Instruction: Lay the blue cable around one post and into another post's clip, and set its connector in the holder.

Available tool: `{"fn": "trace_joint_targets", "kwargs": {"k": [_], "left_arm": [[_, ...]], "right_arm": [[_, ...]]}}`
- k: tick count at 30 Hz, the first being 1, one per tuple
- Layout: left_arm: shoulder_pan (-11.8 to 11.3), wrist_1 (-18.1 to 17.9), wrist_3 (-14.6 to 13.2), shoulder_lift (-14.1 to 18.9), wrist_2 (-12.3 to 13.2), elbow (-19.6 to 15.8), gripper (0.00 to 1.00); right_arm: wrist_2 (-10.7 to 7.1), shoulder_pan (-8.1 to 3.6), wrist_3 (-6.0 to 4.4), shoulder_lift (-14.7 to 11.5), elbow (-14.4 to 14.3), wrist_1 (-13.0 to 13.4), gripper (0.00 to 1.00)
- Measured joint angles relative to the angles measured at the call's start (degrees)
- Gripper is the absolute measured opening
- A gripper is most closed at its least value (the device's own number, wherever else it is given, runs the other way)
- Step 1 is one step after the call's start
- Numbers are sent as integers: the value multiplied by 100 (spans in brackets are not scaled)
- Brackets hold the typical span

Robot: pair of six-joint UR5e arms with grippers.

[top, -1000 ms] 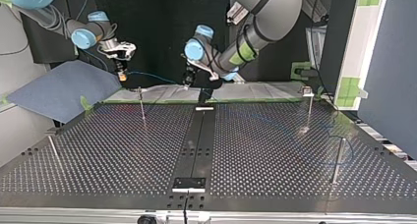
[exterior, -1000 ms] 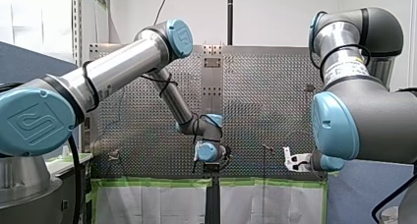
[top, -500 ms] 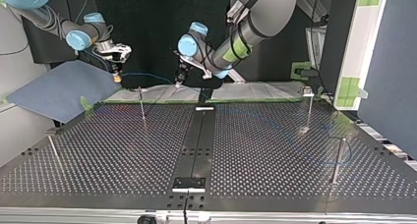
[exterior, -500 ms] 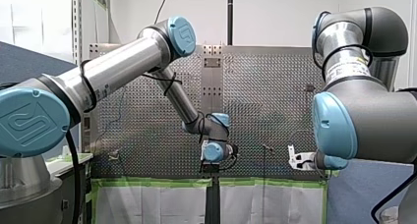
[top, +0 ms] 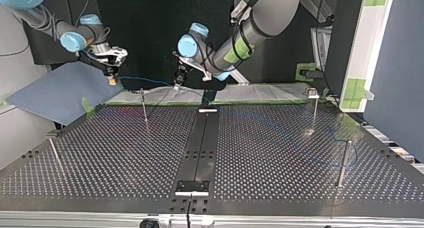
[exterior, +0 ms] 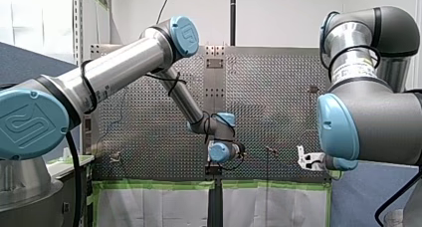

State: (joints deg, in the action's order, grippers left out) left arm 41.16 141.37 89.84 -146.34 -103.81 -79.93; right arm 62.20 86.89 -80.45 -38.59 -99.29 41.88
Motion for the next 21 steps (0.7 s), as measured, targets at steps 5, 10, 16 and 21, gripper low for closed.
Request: {"fn": "trace_joint_targets", "kwargs": {"k": [5, 10, 16, 21], "left_arm": [[30, 13, 61, -1, 43, 40, 3], [89, 54, 125, -8, 57, 134, 3], [162, 100, 233, -29, 58, 254, 3], [221, 286, 258, -179, 45, 438, 3]], "right_arm": [[-4, -51, -12, 1, 133, -88, 0], [-14, -86, -16, 2, 231, -165, 0], [-30, -118, -27, 3, 282, -194, 0], [-31, -144, -58, 3, 308, -198, 0]]}}
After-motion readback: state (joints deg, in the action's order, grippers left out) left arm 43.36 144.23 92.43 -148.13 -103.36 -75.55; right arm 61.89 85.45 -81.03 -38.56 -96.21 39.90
